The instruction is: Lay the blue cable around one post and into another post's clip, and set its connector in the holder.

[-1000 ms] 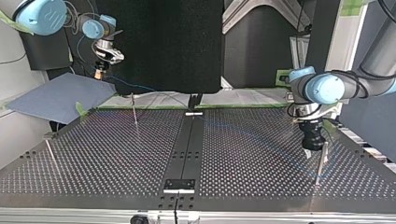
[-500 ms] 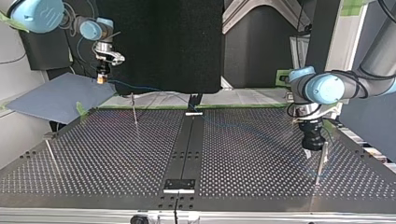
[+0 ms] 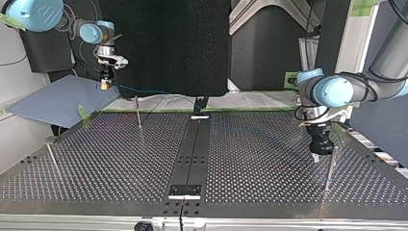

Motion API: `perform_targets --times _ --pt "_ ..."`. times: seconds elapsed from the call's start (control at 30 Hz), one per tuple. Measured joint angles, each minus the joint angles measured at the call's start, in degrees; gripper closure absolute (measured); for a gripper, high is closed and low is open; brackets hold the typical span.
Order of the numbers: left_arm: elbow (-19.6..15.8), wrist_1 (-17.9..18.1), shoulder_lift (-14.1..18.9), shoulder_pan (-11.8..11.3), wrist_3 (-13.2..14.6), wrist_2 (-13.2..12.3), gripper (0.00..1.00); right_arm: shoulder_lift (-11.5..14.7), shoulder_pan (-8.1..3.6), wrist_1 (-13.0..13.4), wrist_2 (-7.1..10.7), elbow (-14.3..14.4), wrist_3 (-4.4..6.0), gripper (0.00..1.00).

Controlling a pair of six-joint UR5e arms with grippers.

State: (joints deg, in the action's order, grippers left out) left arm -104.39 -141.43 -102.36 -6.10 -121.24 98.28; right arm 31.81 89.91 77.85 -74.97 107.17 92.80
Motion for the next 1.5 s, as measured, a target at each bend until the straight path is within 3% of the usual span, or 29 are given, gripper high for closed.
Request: perform_targets --times 0.37,0.77,1.03,1.23,1.37,1.5 --pt "0.0 -1.7 0.0 0.8 0.6 3.7 0.0 0.0 0.6 -4.8 0.85 -1.8 -0.14 1.0" --pt "-3.0 -6.3 0.3 0.9 0.5 4.1 0.0 0.0 1.15 -6.1 0.87 -1.8 -0.42 1.0" --pt "-6.8 -6.7 3.5 -0.7 0.9 3.7 0.0 0.0 1.59 -6.1 0.87 -1.8 -0.5 1.0" --pt "-9.3 -8.4 6.2 -1.0 2.9 1.6 0.0 0.0 1.78 -5.9 0.86 -1.8 -0.5 1.0" --pt "-9.2 -10.3 8.1 -0.8 4.8 0.1 0.0 0.0 1.8 -5.9 0.92 -1.8 -0.46 1.0" --pt "-7.7 -12.5 10.3 -0.7 7.0 0.6 0.0 0.0 1.81 -5.9 0.94 -1.8 -0.25 1.0"
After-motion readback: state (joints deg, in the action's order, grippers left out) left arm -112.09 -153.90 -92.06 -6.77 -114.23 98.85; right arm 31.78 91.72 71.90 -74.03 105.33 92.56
